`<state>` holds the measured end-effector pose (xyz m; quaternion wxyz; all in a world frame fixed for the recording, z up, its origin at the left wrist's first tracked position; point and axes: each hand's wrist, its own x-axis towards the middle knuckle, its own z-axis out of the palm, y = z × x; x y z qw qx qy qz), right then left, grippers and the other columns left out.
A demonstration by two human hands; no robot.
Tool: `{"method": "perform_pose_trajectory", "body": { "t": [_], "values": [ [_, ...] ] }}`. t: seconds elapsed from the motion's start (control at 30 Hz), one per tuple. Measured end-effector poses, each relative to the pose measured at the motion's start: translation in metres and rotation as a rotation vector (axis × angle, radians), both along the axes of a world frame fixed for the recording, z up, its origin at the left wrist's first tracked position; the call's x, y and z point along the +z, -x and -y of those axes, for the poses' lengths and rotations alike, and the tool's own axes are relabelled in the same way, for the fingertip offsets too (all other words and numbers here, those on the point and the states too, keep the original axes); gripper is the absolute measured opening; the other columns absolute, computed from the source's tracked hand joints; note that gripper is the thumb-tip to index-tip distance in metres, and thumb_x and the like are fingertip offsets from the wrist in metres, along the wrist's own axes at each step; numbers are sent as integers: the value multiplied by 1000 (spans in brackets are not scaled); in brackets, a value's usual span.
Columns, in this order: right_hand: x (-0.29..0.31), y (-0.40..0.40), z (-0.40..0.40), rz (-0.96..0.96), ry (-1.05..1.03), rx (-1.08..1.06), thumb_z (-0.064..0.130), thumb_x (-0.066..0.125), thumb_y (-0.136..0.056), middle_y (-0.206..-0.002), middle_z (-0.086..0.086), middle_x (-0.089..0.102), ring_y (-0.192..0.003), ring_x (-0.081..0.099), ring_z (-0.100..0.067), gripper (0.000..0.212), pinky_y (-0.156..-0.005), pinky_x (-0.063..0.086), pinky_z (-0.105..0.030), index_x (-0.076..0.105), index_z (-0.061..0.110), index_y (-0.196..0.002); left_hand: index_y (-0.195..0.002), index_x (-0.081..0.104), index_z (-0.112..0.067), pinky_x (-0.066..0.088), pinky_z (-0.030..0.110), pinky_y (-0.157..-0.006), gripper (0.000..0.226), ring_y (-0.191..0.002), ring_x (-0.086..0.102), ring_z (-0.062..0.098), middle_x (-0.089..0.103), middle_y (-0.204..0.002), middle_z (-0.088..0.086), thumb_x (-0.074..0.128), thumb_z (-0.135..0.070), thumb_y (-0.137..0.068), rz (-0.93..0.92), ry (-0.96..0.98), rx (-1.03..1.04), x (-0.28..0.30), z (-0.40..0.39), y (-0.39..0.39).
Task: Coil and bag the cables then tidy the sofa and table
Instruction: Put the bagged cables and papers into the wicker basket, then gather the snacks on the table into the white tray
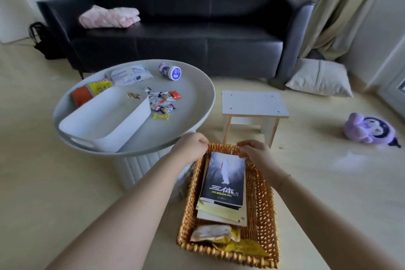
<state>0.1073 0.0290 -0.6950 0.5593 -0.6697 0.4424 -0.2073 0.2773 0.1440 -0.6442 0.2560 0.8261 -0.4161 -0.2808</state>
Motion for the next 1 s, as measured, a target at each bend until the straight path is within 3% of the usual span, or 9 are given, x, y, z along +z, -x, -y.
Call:
{"method": "perform_pose_trajectory", "body": {
  "t": [0.13,0.2,0.33,0.43,0.6,0.7,0.8,0.9,1.0],
  "values": [
    [44,-30,-24,121,29,102,2,51,-94,-93,-7,71,-86,66,-18,20,-78,54,-25,67,14,-95,-91,64,-31,53,33,-81,17,-100,65,19,69,-104,-4,53,-19,-90,34,116,133,29,-36,-2],
    [60,-46,-36,163,36,157,-1,49,-93,-90,-8,70,-78,64,-15,20,-70,52,-19,67,7,-99,-92,66,-31,54,32,-82,16,-97,66,16,70,-102,-5,54,-20,-89,69,158,207,38,-59,-5],
    [75,-72,-50,201,101,234,0,50,-91,-86,-5,70,-75,63,-14,22,-70,51,-24,69,9,-99,-85,67,-33,53,21,-76,21,-84,68,10,70,-93,-11,54,-17,-89,144,227,308,48,-89,-14],
    [81,-107,-48,191,213,289,0,53,-88,-84,-1,71,-78,63,-15,23,-72,50,-26,70,14,-92,-78,65,-36,52,28,-88,25,-89,66,10,71,-90,-11,56,-14,-86,200,268,348,57,-102,-41],
    [82,-183,-36,60,475,216,8,55,-88,-92,1,70,-89,63,-19,20,-78,48,-30,71,14,-98,-81,64,-34,51,30,-87,25,-92,65,14,65,-83,-17,57,-11,-87,298,302,392,83,-95,-125],
    [70,-206,-27,-91,545,194,9,55,-86,-99,-2,68,-95,62,-22,22,-82,48,-31,70,11,-102,-104,68,-25,49,35,-92,26,-108,59,22,64,-112,-4,57,-9,-87,365,254,403,82,-85,-175],
    [61,-204,-21,-143,577,145,9,56,-85,-97,-4,70,-94,62,-23,19,-84,49,-34,71,9,-96,-133,53,-20,44,37,-98,45,-126,46,28,50,-137,6,58,-16,-89,459,18,390,72,-72,-212],
    [59,-204,-21,-217,578,139,11,54,-86,-96,-3,70,-93,60,-23,18,-78,47,-31,70,11,-94,-143,36,-14,44,41,-99,55,-125,50,36,52,-137,15,56,-24,-93,420,-134,373,60,-63,-236],
    [61,-204,-22,-221,554,106,12,54,-86,-96,-2,69,-93,59,-22,19,-75,45,-29,70,11,-95,-144,41,-15,44,37,-94,48,-122,52,36,55,-135,15,52,-14,-97,403,-51,382,53,-64,-242]
  ]
}}
